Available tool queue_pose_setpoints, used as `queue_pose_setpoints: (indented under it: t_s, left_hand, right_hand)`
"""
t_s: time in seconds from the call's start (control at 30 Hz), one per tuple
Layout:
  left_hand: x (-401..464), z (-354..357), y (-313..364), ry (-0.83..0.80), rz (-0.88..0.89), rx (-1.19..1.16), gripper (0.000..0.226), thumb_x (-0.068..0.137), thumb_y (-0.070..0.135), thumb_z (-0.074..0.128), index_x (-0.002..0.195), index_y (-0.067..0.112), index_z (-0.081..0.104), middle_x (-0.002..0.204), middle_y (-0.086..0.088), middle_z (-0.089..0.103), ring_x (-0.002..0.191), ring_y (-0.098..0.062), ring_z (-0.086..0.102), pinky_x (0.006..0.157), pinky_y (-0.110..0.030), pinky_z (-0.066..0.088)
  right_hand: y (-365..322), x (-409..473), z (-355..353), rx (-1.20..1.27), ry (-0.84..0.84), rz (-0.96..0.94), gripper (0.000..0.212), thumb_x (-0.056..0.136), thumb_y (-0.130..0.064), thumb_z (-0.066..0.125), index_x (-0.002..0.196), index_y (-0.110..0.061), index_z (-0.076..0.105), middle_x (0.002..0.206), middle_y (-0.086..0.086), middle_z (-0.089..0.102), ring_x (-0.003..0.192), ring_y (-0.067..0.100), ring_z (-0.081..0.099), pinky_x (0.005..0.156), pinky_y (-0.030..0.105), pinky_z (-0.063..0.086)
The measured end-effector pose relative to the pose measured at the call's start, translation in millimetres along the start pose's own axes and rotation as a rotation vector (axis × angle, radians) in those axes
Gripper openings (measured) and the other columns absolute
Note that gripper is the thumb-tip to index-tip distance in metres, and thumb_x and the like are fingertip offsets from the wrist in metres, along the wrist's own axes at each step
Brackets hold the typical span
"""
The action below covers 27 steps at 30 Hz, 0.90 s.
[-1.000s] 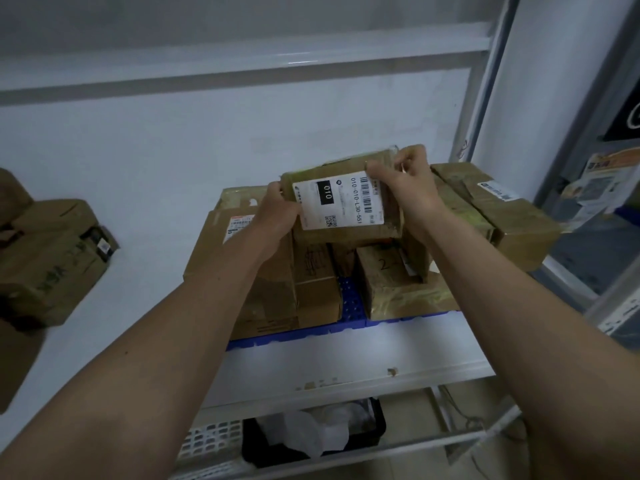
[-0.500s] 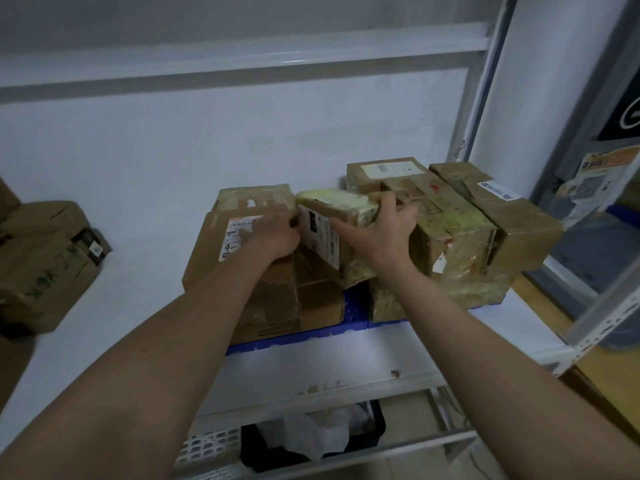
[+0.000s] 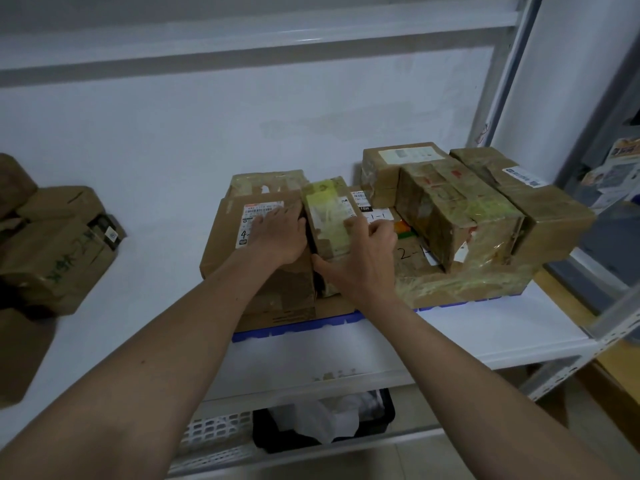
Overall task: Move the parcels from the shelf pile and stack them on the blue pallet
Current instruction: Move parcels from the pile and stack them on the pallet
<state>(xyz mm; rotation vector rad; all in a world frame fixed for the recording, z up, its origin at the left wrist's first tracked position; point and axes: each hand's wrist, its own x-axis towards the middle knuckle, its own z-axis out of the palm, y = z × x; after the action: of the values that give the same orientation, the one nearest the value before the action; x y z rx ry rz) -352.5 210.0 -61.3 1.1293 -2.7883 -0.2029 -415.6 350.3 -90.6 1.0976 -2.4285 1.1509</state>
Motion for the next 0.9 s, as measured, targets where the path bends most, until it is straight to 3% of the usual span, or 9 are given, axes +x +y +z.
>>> queue_pose_setpoints:
  t_s: [0.13, 0.47, 0.6, 0.77, 0.9]
  left_hand:
    - [-1, 2, 0, 0.014, -0.009, -0.052, 0.053, 0.102, 0.041, 0.015, 0.152, 0.023, 0.015, 0.153, -0.008, 0.033, 0.138, -0.029, 0.031, 0.112, -0.05, 0.024]
    - [-5, 3, -3, 0.026, 0.012, -0.058, 0.058, 0.1, 0.049, 0.016, 0.152, 0.023, 0.014, 0.155, -0.01, 0.028, 0.142, -0.031, 0.025, 0.115, -0.049, 0.017]
    - [-8, 3, -3, 0.026, 0.04, -0.028, 0.057, 0.101, 0.045, 0.017, 0.153, 0.02, 0.016, 0.156, -0.009, 0.025, 0.143, -0.029, 0.022, 0.116, -0.048, 0.014]
    - [-6, 5, -8, -0.001, 0.077, 0.041, 0.056, 0.101, 0.045, 0.022, 0.153, 0.024, 0.016, 0.159, -0.004, 0.019, 0.145, -0.025, 0.016, 0.117, -0.046, 0.011]
    - [-4, 6, -9, -0.005, 0.107, 0.061, 0.057, 0.099, 0.05, 0.025, 0.151, 0.027, 0.02, 0.159, -0.001, 0.019, 0.146, -0.024, 0.014, 0.117, -0.047, 0.009]
  right_hand:
    - [2, 5, -3, -0.022, -0.045, -0.008, 0.072, 0.062, -0.058, 0.072, 0.118, -0.018, 0.049, 0.103, 0.006, 0.031, 0.091, 0.019, 0.026, 0.072, 0.027, 0.03]
    - [1, 8, -5, -0.032, -0.113, 0.014, 0.073, 0.058, -0.065, 0.066, 0.111, -0.019, 0.046, 0.1, 0.0, 0.022, 0.096, 0.021, 0.029, 0.065, 0.031, 0.034]
    - [6, 11, 2, -0.076, -0.231, 0.049, 0.076, 0.062, -0.065, 0.068, 0.118, -0.02, 0.043, 0.109, 0.005, 0.029, 0.106, 0.027, 0.033, 0.072, 0.032, 0.034]
    - [4, 9, 14, -0.038, -0.221, 0.096, 0.083, 0.061, -0.067, 0.073, 0.123, -0.02, 0.043, 0.118, 0.009, 0.031, 0.109, 0.027, 0.032, 0.076, 0.029, 0.031]
    - [6, 26, 8, -0.065, -0.365, 0.105, 0.087, 0.055, -0.065, 0.078, 0.12, -0.019, 0.041, 0.119, 0.011, 0.029, 0.111, 0.029, 0.033, 0.082, 0.033, 0.035]
